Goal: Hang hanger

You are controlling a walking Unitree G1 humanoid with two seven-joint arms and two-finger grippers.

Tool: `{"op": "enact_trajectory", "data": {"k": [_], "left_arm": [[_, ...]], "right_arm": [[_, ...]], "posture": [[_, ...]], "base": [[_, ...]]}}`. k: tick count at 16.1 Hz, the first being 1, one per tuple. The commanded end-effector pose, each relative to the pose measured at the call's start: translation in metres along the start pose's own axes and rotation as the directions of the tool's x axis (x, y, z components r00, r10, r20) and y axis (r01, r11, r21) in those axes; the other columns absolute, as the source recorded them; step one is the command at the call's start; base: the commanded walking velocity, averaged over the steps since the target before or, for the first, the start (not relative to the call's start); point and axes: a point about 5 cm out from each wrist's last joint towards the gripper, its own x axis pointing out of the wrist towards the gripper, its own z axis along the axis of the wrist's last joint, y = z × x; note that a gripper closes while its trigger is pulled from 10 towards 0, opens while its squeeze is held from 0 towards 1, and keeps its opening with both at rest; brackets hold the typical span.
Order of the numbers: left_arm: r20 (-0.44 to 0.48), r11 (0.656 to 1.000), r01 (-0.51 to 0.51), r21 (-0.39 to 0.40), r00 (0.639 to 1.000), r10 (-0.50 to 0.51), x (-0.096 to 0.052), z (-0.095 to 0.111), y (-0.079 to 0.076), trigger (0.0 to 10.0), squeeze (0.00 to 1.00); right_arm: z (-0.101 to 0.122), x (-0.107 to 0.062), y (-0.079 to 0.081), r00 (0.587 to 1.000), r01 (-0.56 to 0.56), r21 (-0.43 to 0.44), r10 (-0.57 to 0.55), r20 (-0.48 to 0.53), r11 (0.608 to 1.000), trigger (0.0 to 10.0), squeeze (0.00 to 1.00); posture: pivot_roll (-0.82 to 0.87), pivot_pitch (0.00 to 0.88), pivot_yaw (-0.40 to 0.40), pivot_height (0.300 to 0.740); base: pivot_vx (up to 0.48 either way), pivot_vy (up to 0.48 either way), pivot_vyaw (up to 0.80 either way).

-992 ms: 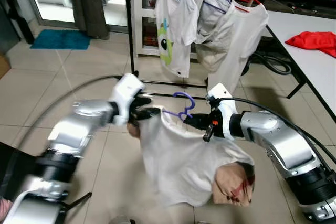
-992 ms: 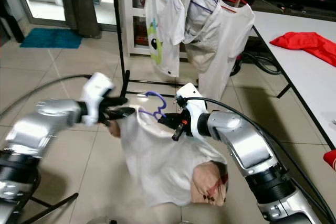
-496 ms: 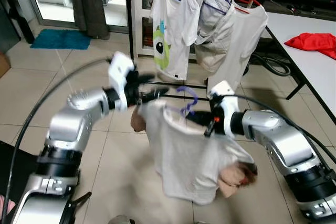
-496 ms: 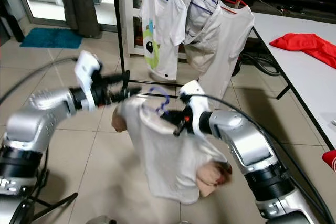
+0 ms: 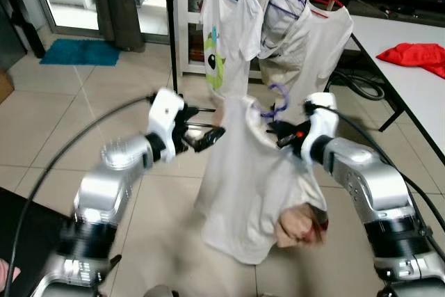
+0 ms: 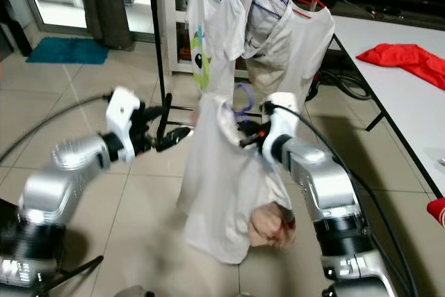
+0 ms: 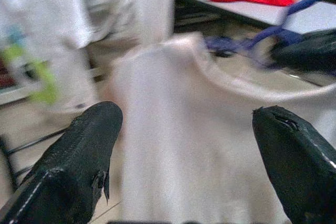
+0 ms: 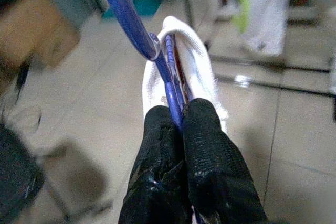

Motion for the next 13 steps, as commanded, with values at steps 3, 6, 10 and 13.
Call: {"op": "enact_trajectory", "data": {"k": [3,6,10,13], "left_arm": [[0.039,0.981,-0.191,-0.021,0.981,0.191,-0.015,-0.009,-0.001,10.0,0.00],[0.053,0.942,-0.329,-0.071,0.941,0.333,-0.026,-0.020,-0.002,10.0,0.00],[0.010,0.929,-0.370,-0.016,0.929,0.370,-0.029,-0.033,-0.003,10.0,0.00],[0.026,0.915,-0.403,-0.014,0.915,0.403,-0.023,-0.027,0.003,10.0,0.00]], "right_arm": [[-0.015,-0.019,-0.013,0.979,0.188,0.117,-0.196,0.062,0.975,10.0,0.00],[-0.039,-0.033,-0.010,0.937,0.332,0.163,-0.345,0.059,0.929,10.0,0.00],[-0.045,-0.033,-0.003,0.921,0.363,0.174,-0.381,0.085,0.915,10.0,0.00],[-0.043,-0.023,0.006,0.937,0.320,0.156,-0.337,0.094,0.934,10.0,0.00]], "posture": [[-0.08,0.000,-0.067,0.740],[-0.07,0.000,-0.049,0.740],[-0.07,0.000,-0.050,0.740],[-0.07,0.000,-0.029,0.740]], "base": [[0.000,0.000,0.00],[0.000,0.000,0.00],[0.337,0.000,0.00],[0.407,0.000,0.53]]}}
